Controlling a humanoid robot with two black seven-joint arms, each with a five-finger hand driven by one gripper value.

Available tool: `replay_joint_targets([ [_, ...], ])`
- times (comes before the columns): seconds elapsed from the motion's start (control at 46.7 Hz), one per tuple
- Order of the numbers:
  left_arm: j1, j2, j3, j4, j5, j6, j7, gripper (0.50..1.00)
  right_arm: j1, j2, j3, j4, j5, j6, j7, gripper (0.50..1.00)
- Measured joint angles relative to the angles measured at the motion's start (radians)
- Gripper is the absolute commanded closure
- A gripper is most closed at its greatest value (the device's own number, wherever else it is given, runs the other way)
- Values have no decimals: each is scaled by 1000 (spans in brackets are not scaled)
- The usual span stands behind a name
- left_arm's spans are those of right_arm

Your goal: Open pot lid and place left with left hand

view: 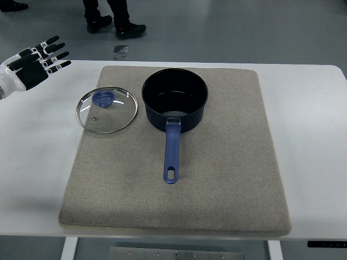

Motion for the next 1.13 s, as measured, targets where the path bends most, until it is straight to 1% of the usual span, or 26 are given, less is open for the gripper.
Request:
replay_joint_targets([
  [0.15, 1, -10, -5, -1, 0, 0, -1, 508, 0, 0, 0, 0, 0, 0, 0, 585],
  [0.45, -22, -85, -8, -1, 3, 0, 0, 508, 0, 0, 0, 0, 0, 0, 0, 585],
  [0.664, -31, -111, -7, 1, 8, 0, -1, 508, 0, 0, 0, 0, 0, 0, 0, 585],
  [1.135, -44, -119, -6, 2, 14, 0, -2, 508, 0, 0, 1, 2, 0, -2, 1, 585],
])
